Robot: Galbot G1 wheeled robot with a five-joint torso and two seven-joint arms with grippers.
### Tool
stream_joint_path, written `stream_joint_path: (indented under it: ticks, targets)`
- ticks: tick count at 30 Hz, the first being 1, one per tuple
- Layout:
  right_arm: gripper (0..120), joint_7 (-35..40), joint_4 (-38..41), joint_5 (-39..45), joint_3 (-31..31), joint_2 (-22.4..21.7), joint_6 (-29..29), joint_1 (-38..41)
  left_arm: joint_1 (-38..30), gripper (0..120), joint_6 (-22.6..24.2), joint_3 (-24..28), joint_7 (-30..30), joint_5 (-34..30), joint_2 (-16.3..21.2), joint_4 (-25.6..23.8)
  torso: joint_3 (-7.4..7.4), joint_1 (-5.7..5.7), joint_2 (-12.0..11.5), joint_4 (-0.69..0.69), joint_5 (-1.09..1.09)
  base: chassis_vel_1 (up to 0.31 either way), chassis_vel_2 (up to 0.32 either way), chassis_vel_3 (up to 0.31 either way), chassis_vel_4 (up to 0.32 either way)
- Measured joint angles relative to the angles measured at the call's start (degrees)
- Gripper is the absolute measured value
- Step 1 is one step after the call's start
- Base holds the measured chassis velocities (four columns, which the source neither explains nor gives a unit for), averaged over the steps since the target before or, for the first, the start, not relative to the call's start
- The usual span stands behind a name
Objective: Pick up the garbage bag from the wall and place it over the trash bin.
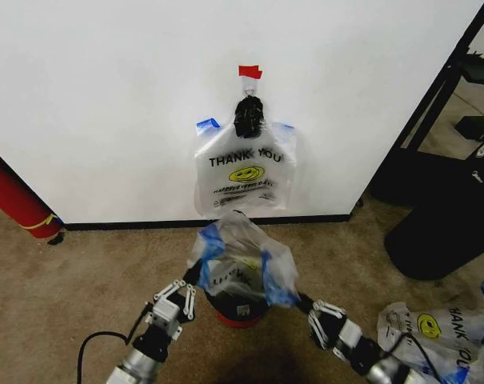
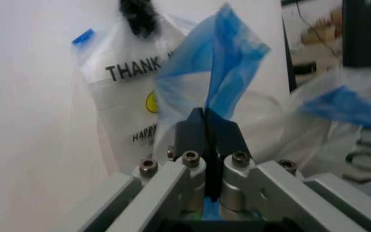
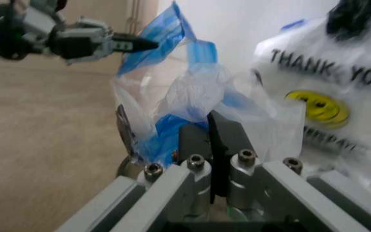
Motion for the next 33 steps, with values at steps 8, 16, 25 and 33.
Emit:
stream_joint_path:
  ticks: [8,16,25,33]
  targets:
    - [0,-0.1,-0.7,-0.1,0.2,-2.1,0.8,-2.0,1.3,0,2.4,-0.2,-4.1,7.1,1.7,0.0,0.0,0.0,0.0,0.01,0.0,0.0,0.0,0.0,0.0]
    - [0,5.9,-8.8,0.0,-4.3,1.1,1.2,1.1,2.3,0,8.4,-1.1,-9.5,13.1,1.2,6.9,0.01,0.01,0.0,0.01,0.01,0.0,0.0,0.0,0.0]
    - [0,5.2,-10.1,11.0,-5.9,0.3,3.6,-5.2,5.2,0,8.4,-0.4,-10.3,15.5,1.9,6.5,0.0,0.0,0.0,0.0,0.0,0.0,0.0,0.0,0.0]
    - [0,5.9,-13.2,11.9,-6.8,1.6,5.2,-6.0,4.3,0,9.3,-0.2,-10.2,15.2,3.0,7.8,0.01,0.0,0.0,0.0,0.0,0.0,0.0,0.0,0.0]
